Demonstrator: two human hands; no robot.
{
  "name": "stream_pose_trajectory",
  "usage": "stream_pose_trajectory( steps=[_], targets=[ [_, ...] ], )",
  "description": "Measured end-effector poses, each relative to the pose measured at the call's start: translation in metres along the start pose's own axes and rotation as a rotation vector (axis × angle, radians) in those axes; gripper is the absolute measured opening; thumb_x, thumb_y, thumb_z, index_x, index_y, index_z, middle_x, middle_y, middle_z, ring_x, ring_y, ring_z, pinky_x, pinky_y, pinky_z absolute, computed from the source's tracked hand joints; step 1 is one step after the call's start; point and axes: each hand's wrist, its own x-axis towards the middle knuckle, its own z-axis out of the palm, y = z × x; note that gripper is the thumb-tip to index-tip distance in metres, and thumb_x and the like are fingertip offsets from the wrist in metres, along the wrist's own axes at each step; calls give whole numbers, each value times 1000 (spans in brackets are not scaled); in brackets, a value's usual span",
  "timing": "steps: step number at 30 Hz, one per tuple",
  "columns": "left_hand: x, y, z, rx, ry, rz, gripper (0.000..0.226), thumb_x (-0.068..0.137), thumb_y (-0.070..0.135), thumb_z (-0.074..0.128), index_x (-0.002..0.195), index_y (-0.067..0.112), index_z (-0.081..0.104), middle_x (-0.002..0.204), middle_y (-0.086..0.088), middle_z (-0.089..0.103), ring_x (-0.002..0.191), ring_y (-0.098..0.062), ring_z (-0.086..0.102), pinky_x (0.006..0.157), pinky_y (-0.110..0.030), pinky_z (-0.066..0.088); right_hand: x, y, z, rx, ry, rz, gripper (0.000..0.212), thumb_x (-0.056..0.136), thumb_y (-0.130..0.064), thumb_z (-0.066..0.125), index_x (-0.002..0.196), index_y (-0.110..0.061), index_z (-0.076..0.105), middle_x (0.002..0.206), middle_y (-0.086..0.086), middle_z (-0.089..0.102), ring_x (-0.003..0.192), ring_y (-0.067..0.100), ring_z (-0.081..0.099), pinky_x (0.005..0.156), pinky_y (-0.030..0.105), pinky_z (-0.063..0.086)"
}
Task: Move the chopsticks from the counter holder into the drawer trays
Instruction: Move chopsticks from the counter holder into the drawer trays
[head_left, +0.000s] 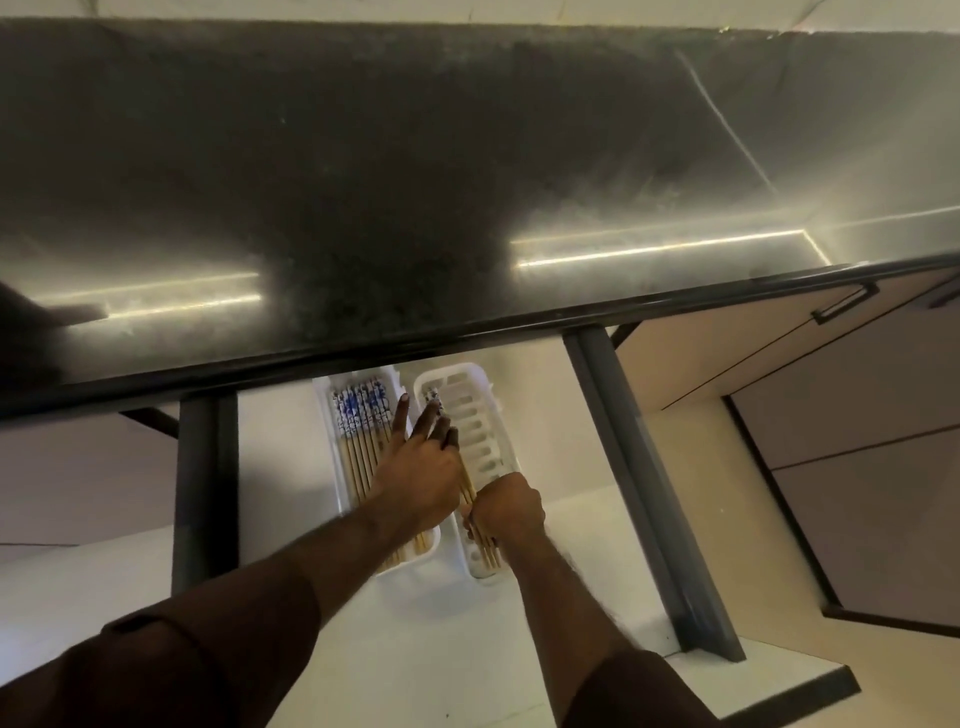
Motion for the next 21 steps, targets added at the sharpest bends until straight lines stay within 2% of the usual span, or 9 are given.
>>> stream_pose_trajectory(
  steps=[2, 4, 11, 16, 19, 21],
  targets=[
    [2, 3, 2, 48, -15, 39, 61, 93, 47, 46, 145, 17, 36, 156, -7, 32, 149, -34, 1, 102, -57, -33, 0, 3, 6, -36, -9, -45, 29, 79, -24, 70, 104, -10, 62, 107, 6, 69, 97, 25, 67, 74, 26, 49],
    [3, 6, 2, 100, -51, 85, 59, 91, 48, 50, 141, 18, 43, 152, -8, 39, 148, -36, 4, 102, -59, -32, 0, 10, 12, -27, -3, -124, 23, 84, -21, 63, 103, -8, 63, 105, 9, 70, 95, 26, 67, 71, 25, 47],
    [10, 9, 3, 179, -149, 113, 58, 91, 54, 47, 138, 21, 46, 150, -5, 42, 148, -34, 11, 109, -64, -17, -7, 16, 14, 6, 98, -215, 25, 87, -27, 61, 100, -6, 65, 100, 11, 70, 91, 28, 66, 70, 27, 47],
    [12, 8, 0, 178, -161, 151, 51, 93, 46, 46, 136, 20, 48, 145, -5, 47, 146, -32, 19, 106, -64, -25, -13, 15, 12, -182, 158, -300, 29, 95, -27, 50, 113, -8, 62, 113, 9, 67, 105, 25, 63, 87, 30, 48],
    [15, 9, -3, 189, -186, 166, 46, 93, 45, 47, 133, 21, 52, 141, -3, 52, 144, -31, 23, 96, -59, -36, -16, 13, 14, -223, 167, -288, 28, 96, -29, 49, 117, -15, 62, 115, 5, 67, 105, 22, 64, 88, 31, 50],
    [16, 11, -2, 219, -211, 174, 43, 93, 46, 47, 128, 22, 56, 138, -2, 55, 144, -31, 24, 96, -60, -35, -18, 12, 15, -227, 164, -270, 25, 96, -29, 52, 116, -18, 63, 113, 2, 68, 102, 21, 65, 86, 33, 53]
  ],
)
